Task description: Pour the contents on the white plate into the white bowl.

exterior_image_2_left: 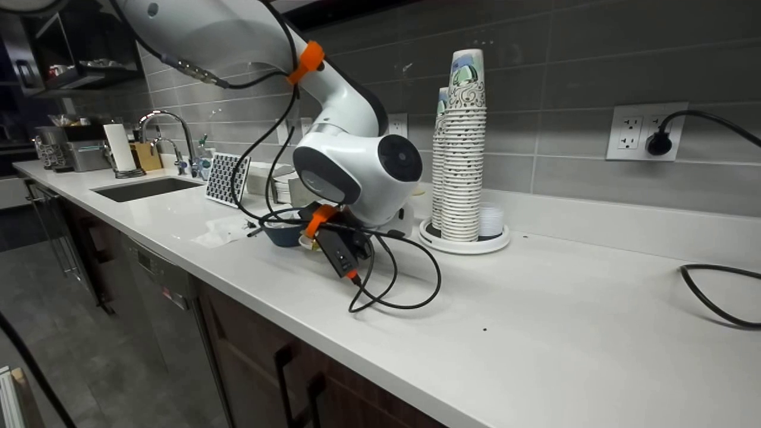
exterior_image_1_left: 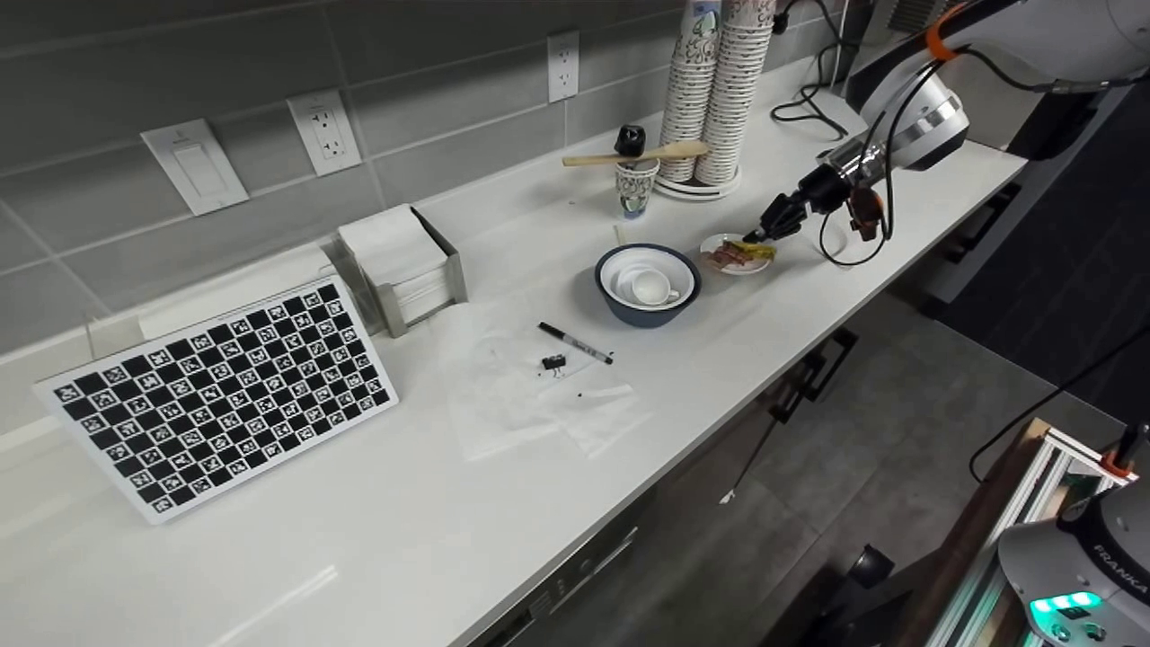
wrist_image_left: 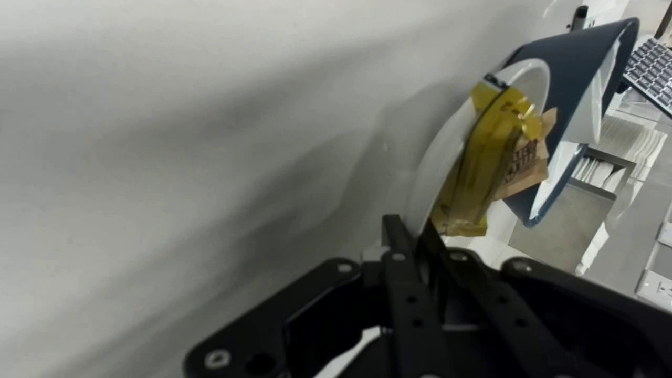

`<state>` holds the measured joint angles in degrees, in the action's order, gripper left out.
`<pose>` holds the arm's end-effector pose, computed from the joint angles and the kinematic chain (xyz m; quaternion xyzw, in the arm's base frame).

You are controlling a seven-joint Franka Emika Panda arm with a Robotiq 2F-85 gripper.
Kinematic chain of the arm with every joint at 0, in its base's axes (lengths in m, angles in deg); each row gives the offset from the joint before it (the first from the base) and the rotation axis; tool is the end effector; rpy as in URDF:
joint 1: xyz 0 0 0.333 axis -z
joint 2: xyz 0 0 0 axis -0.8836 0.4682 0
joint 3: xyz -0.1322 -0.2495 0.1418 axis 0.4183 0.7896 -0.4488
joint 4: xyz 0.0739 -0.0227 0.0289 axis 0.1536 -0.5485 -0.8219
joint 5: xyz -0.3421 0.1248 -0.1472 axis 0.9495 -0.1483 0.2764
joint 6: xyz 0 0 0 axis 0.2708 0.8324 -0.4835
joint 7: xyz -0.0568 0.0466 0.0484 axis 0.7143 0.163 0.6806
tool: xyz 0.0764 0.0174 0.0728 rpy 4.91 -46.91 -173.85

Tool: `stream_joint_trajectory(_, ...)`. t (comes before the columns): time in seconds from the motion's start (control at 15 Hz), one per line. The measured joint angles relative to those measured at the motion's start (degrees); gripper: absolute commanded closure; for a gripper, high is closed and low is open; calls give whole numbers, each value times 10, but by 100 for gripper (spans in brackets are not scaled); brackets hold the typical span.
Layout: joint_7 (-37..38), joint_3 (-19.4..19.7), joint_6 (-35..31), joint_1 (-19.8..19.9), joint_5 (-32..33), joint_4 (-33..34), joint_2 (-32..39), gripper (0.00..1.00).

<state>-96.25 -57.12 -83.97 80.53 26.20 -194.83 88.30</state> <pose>0.5422 -0.2313 0.2379 -0.9084 0.0738 -0.1540 0.3815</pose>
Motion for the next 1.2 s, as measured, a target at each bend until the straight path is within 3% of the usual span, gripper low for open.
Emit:
stream_joint_trajectory(0.47,37,-1,-18,-17,-2,-8,-79,97)
stream_joint_trajectory(1.2,105,-61,-138,-138,28,-13,-110,97)
